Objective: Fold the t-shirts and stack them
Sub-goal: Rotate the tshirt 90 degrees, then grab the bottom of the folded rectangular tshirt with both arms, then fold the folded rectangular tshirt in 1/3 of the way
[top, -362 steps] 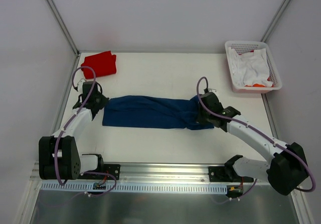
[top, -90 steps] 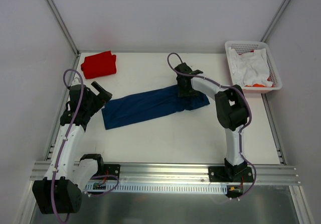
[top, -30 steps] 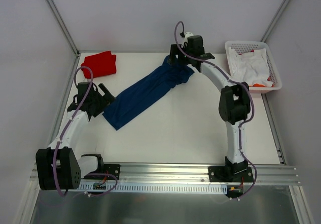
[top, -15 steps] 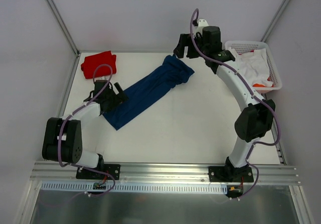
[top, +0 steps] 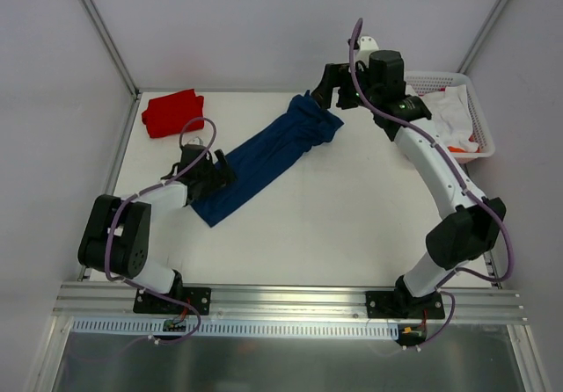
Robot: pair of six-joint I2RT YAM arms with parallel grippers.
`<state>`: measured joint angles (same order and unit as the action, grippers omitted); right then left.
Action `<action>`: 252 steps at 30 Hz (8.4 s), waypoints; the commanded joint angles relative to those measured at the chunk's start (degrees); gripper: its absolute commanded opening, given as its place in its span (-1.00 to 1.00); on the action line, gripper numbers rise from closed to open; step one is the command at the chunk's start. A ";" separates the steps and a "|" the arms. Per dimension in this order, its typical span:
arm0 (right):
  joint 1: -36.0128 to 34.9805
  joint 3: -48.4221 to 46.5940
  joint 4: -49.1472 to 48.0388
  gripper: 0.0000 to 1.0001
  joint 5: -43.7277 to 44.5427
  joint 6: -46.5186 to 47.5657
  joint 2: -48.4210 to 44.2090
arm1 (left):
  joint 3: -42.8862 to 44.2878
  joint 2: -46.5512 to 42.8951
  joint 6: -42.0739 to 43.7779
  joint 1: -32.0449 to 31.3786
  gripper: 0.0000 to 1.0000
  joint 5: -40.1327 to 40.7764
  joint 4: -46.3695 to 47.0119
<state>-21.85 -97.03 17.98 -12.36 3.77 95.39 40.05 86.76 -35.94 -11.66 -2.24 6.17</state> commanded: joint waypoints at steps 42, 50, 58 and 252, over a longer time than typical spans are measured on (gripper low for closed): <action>4.36 2.20 1.62 0.84 -3.46 -1.05 -11.11 | 12.42 11.59 -15.65 -44.85 0.86 2.50 -3.01; 4.44 6.06 1.71 0.84 -1.00 -1.13 -11.55 | 12.24 5.10 -11.79 -44.85 0.95 5.66 -5.64; 4.44 10.72 2.15 0.83 3.30 -1.75 -11.46 | 14.70 -6.33 -6.69 -44.94 0.98 11.73 -11.09; -6.02 6.59 5.57 0.16 30.20 -6.67 19.05 | 42.13 27.68 3.60 -13.74 0.98 -7.17 -8.46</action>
<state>-27.92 -88.14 21.96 16.75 -3.97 118.02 82.65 118.87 -33.43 -25.76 -9.39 -3.03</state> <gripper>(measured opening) 0.579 0.986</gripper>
